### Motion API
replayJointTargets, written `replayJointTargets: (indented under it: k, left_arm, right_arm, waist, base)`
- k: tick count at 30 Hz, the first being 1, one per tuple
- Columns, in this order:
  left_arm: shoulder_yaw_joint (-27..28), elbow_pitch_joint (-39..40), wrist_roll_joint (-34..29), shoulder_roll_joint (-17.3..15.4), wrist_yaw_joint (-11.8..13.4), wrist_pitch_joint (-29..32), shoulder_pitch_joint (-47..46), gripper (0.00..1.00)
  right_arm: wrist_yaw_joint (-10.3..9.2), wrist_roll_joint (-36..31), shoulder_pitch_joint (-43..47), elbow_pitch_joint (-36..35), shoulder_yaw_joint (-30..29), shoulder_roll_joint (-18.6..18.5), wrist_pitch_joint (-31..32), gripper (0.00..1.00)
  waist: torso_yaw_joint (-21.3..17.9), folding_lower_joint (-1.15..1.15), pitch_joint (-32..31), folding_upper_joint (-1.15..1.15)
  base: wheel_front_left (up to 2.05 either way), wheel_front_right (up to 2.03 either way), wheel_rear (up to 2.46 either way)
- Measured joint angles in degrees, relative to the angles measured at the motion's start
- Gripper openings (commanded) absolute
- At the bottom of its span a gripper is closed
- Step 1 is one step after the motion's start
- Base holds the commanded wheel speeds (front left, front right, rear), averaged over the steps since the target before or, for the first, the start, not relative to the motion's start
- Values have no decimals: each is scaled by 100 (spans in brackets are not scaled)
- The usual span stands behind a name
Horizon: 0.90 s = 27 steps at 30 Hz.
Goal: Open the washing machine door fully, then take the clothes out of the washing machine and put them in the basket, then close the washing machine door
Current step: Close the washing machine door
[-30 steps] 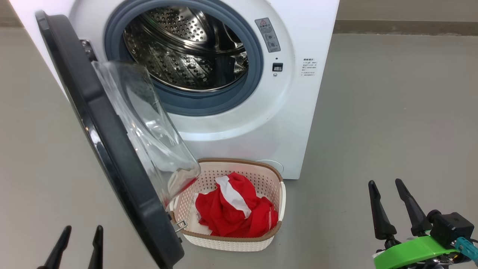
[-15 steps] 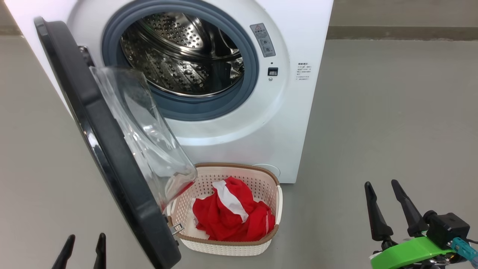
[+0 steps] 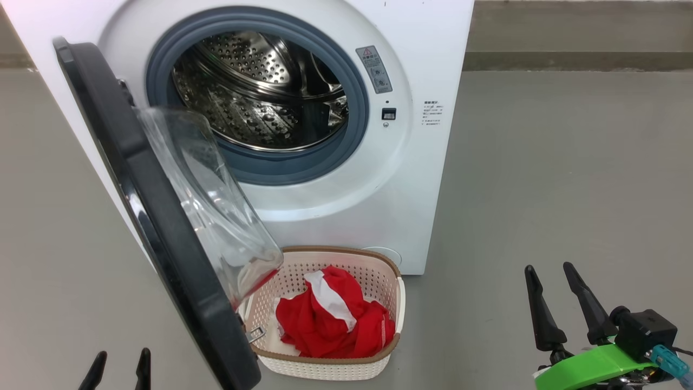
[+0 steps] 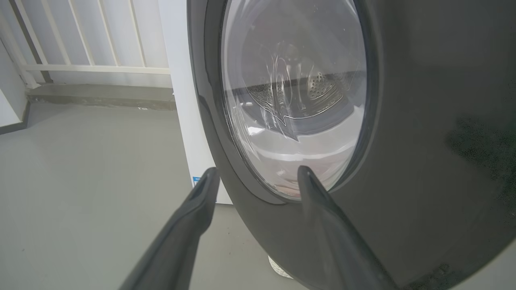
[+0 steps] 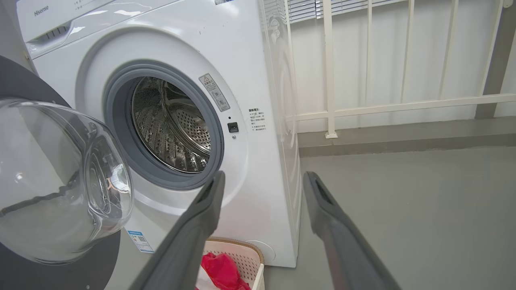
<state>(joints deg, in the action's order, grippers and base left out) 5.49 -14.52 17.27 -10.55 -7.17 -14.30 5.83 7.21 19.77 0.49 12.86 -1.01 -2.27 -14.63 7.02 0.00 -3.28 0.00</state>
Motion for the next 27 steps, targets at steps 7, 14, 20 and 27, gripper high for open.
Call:
replayJointTargets:
  k: [7, 14, 20, 27]
  left_arm:
    - [-16, -56, 3, -73, 0, 0, -3, 100]
    - [-33, -230, 269, -62, 0, 0, -161, 21]
    - [-8, -163, 1144, 100, 0, 149, -436, 0]
    - [474, 656, 3728, 691, 8, 990, -893, 0]
  right_arm:
    - [0, 40, 50, 1, 10, 0, 0, 100]
    - [0, 40, 50, 0, 10, 0, 0, 100]
    - [0, 41, 50, -3, 8, 1, 0, 100]
    - [0, 41, 50, -3, 7, 1, 0, 100]
  waist:
    - [-27, 0, -34, 0]
    - [-18, 0, -32, 0]
    - [6, 0, -23, 0]
    - [23, 0, 18, 0]
  base:
    - [0, 0, 0]
    - [0, 0, 0]
    - [0, 0, 0]
    - [0, 0, 0]
